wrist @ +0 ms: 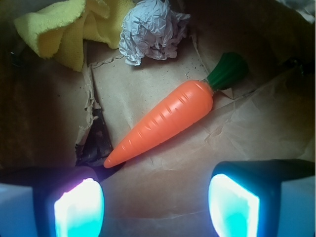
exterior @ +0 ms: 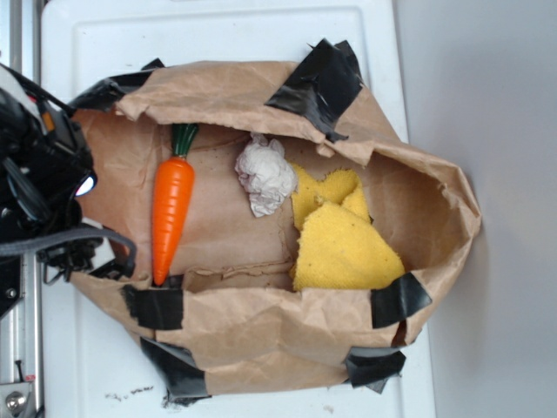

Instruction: Grab the carrot.

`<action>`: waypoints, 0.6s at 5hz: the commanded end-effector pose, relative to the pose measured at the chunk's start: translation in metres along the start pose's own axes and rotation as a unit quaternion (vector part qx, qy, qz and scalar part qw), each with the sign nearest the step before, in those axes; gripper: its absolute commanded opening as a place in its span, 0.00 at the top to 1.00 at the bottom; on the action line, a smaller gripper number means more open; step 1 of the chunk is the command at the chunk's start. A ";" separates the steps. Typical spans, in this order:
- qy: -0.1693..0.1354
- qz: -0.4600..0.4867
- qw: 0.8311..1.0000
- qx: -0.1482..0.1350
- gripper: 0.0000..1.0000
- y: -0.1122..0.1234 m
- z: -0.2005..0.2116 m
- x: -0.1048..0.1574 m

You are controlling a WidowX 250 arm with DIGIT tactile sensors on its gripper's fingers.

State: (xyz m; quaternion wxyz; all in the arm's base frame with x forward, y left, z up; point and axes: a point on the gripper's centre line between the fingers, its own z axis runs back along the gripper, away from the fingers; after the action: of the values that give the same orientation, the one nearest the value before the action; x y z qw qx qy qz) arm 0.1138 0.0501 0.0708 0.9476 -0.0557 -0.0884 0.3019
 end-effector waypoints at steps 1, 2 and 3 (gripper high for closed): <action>0.018 0.035 0.999 0.008 0.00 0.016 0.001 -0.005; 0.020 0.084 0.996 0.023 0.00 -0.023 -0.011 0.026; 0.004 0.118 0.992 0.043 0.00 -0.055 -0.028 0.062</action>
State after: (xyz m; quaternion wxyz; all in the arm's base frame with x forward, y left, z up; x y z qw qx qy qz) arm 0.1940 0.0342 0.0544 0.9090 -0.0233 -0.0474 0.4135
